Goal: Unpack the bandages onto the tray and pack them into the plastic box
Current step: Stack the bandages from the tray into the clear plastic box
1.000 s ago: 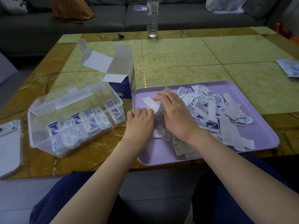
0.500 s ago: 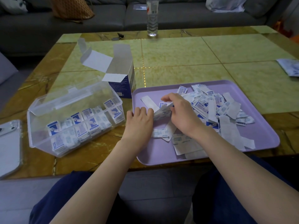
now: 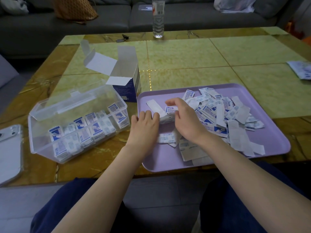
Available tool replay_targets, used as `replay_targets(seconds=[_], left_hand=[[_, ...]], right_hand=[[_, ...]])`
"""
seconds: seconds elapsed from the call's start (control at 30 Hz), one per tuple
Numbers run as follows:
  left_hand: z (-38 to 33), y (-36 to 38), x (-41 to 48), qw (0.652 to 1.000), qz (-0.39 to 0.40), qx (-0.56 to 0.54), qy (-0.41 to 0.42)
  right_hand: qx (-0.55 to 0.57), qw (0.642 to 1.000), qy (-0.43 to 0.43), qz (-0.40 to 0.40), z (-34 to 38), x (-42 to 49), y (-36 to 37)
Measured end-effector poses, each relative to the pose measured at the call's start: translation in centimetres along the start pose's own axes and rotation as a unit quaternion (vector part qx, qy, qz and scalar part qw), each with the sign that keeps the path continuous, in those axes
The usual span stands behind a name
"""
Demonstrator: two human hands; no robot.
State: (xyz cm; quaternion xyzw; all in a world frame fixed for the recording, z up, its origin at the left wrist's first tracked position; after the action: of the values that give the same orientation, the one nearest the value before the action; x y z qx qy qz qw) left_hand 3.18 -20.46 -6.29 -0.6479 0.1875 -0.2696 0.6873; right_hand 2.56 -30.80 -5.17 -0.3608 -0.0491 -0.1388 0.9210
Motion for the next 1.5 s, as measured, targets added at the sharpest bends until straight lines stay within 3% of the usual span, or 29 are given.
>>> replay_targets(seconds=[0.1,0.27,0.43,0.57,0.7,0.83,1.1,1.3,1.5], left_hand=[[-0.1,0.0,0.1,1.0,0.003,0.005,0.0],[-0.9,-0.4,0.0,1.0,-0.006,-0.015,0.026],[-0.4,0.0,0.2,0.999,-0.004,-0.039,0.016],[1.1,-0.4,0.0,0.999,-0.014,-0.035,-0.032],[1.8,0.0,0.0,0.99,-0.003,-0.127,-0.061],[0.9,0.3,0.2,0.982,0.012,-0.184,-0.035],[0.3,-0.1,0.1,0.991,-0.003,-0.128,-0.025],[0.1,0.1,0.3,0.997,-0.01,-0.078,-0.021],[-0.3,0.4,0.3,0.997,-0.006,-0.07,-0.034]], right_hand=[[0.056,0.998,0.039,-0.013,-0.3,-0.1,0.4],[0.079,0.995,0.028,0.056,0.4,-0.8,2.6],[-0.109,0.992,-0.021,0.065,-0.2,-0.7,2.4],[-0.139,0.99,0.002,0.034,-1.0,-0.3,1.3],[-0.096,0.995,0.032,0.025,-1.3,-0.1,1.0],[-0.008,0.999,0.031,0.031,-0.3,-0.4,1.4],[-0.014,0.998,0.01,0.055,0.2,-0.7,2.0],[-0.125,0.986,-0.02,0.111,-0.3,-0.9,3.2],[-0.225,0.967,-0.077,0.097,1.0,-1.4,2.9]])
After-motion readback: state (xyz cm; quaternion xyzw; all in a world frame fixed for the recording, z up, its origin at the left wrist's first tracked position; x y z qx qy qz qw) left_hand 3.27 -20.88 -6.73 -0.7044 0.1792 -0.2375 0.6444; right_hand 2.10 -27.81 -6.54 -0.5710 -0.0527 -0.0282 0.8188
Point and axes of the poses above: each hand's wrist, its own x-axis towards the middle knuckle, its own y-axis out of the palm, z = x × y, the point moved 9 cm from there along x, towards the middle knuckle, and after that the axes turned 2 degrees about y, right-handed, at the moved point
